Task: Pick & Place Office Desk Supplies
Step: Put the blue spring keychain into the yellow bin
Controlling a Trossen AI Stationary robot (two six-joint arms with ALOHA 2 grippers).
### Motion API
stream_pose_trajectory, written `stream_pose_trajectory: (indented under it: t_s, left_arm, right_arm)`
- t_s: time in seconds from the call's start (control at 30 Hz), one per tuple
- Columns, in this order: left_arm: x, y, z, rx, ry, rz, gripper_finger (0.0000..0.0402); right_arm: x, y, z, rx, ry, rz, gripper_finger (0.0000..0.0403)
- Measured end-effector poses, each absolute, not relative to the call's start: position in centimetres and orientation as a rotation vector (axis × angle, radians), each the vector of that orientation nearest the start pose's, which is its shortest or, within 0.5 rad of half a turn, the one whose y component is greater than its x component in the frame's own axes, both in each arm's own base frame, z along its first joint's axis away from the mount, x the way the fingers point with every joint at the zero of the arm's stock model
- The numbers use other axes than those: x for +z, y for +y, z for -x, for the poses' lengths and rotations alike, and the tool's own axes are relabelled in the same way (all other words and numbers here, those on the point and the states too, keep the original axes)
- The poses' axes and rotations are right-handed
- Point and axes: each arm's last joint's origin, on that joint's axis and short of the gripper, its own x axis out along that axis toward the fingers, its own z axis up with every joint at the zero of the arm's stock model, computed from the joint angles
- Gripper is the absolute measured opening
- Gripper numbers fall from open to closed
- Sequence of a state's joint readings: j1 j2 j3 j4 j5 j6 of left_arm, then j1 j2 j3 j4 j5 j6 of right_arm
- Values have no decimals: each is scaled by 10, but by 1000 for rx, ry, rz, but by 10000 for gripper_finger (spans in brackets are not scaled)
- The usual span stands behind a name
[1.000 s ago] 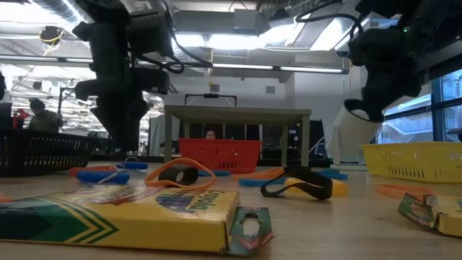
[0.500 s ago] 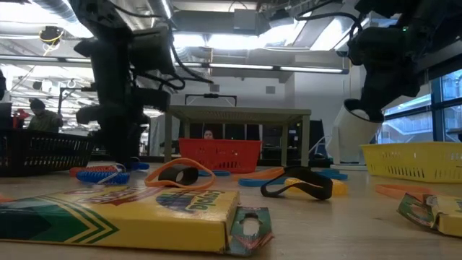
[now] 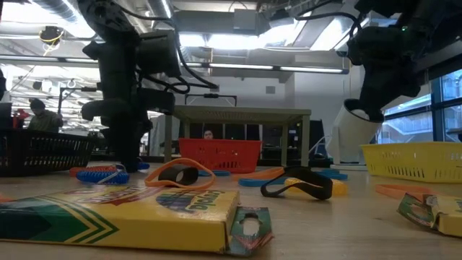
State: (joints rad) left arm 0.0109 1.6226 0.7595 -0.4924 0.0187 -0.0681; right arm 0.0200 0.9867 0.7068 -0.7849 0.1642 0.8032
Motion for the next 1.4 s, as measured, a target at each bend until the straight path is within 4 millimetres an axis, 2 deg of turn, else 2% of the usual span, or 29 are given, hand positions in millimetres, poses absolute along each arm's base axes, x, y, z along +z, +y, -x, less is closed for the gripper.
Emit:
stream_pose_trajectory:
  t_s: [0.1,0.27,0.53,0.73,0.9,1.03,1.2,1.4]
  left_arm:
    - [130,2,-263,25,1347,91,10]
    - [150,0,-265,11,1356,181,6]
    - [194,-3,-261,13,1278,315,4]
    - [247,-3,-257,-44,1040,444,4]
    - [304,8,-255,-130,615,549,4]
    - [339,21,-257,-220,297,584,3]
    - [357,31,-264,-324,111,628,3]
    - [362,34,-279,-411,-17,658,3]
  right_arm:
    - [230,-1,-174,-536,933,-633,168]
    - [233,0,-179,-485,887,-631,168]
    - [241,0,-190,-394,777,-589,168]
    - [255,3,-203,-219,622,-582,168]
    - [277,4,-216,-100,378,-581,168]
    - [300,4,-222,-46,135,-581,168]
    - [318,1,-223,-75,-68,-560,168]
    - [320,-1,-225,-140,-123,-548,168]
